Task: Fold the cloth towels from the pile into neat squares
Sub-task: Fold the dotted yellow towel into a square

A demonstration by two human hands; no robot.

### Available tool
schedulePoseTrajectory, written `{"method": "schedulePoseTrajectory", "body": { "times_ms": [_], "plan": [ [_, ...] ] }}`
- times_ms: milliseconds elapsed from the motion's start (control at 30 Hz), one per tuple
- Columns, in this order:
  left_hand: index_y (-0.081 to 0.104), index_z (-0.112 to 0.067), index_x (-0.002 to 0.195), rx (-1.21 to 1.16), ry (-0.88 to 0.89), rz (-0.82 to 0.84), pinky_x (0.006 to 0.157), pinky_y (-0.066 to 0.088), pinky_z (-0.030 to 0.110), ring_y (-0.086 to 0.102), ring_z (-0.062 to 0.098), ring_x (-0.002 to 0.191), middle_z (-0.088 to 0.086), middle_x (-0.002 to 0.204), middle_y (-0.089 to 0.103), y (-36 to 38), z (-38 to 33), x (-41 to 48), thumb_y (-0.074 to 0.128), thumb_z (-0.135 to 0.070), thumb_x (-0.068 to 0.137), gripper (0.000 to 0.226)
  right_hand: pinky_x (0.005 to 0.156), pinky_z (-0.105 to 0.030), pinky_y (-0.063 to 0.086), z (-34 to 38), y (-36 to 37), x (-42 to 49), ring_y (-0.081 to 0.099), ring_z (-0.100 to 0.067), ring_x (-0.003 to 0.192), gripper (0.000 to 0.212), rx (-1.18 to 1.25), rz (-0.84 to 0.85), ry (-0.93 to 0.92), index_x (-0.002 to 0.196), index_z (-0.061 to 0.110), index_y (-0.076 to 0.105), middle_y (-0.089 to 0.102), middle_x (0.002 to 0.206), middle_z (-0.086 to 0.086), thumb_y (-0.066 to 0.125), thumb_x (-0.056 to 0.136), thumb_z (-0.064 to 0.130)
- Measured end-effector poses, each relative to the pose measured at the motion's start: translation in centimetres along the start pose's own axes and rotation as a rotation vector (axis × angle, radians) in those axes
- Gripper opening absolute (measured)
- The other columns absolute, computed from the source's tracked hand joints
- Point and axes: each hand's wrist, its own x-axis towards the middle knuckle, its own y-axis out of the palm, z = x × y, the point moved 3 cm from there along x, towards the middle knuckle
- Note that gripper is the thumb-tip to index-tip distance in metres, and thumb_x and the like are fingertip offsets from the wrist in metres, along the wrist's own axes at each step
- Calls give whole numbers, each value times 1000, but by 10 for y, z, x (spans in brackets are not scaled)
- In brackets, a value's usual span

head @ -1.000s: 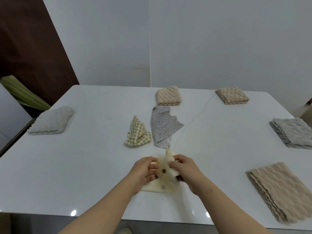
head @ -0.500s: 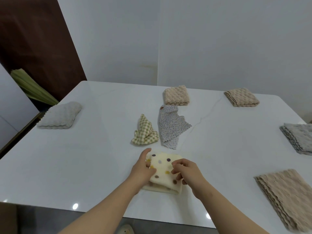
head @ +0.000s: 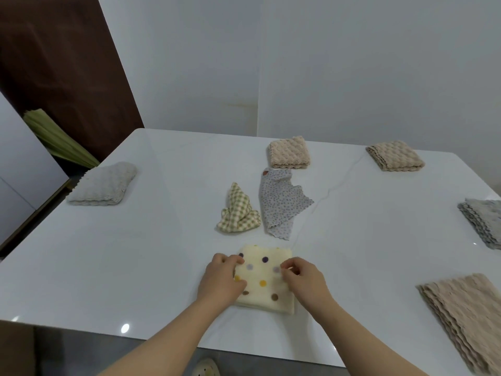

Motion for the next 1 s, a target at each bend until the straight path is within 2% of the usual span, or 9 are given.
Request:
{"method": "schedulePoseTrajectory", "body": {
  "times_ms": [100,233,467,567,700,767,833,933,1000],
  "plan": [
    [42,-30,133,179,182,-88,100,35,24,34,15,125,-7,140,32,-2,-10,-2,51,-30,90,44,87,-23,37,7,0,-1,48,-14,110,30,-464,-130,-283,120,21,55,55,124,5,45,92,19],
    [23,-33,144,433,254,62,104,29,32,25,19,134,-10,152,17,10,-12,3,43,-40,92,55,111,-29,18,3,16,6,15,-14,143,51,-794,60,-371,145,23,26,16,156,9,37,95,26],
    [15,-30,147,561,199,80,104,26,35,23,22,133,-8,153,15,16,-5,3,37,-50,92,62,118,-33,4,-32,23,10,-4,-15,147,68,-866,147,-238,150,23,2,-5,159,5,7,89,51],
    [10,-30,148,611,186,48,102,26,35,25,24,131,-6,153,14,17,-3,-1,30,-53,94,62,118,-36,0,-41,26,6,-9,-18,146,93,-880,112,-216,149,26,-6,-11,158,3,-18,63,58],
    [3,-30,149,715,154,-7,100,27,35,28,25,128,2,150,20,22,2,-11,-5,-63,80,77,116,-44,14,-43,28,4,8,-28,146,110,-904,55,-152,149,27,10,4,158,-4,-38,59,68],
    [4,-28,149,726,139,-20,97,30,34,32,25,123,5,141,28,22,3,-11,-1,-63,82,76,96,-45,46,-47,28,7,51,-33,126,98,-950,-60,-160,133,24,51,48,141,-10,-25,82,59],
    [7,-26,149,666,117,-2,94,35,32,37,25,119,7,134,34,22,1,-9,21,-60,92,67,69,-39,56,-49,30,4,70,-28,96,79,-944,-70,-183,111,22,69,71,111,-6,-3,95,49],
    [16,-18,146,486,24,33,93,39,31,41,24,119,8,131,38,21,-1,-6,38,-56,91,70,55,-34,53,-41,24,-2,69,-26,78,51,-908,-99,-219,114,20,59,72,97,-3,34,86,54],
    [28,-13,137,360,-65,39,92,41,31,45,24,118,8,129,44,21,-3,-5,48,-54,88,67,64,-35,51,-34,20,-3,64,-26,88,65,-860,-121,-215,129,15,48,65,109,-4,59,77,52]
  ]
}}
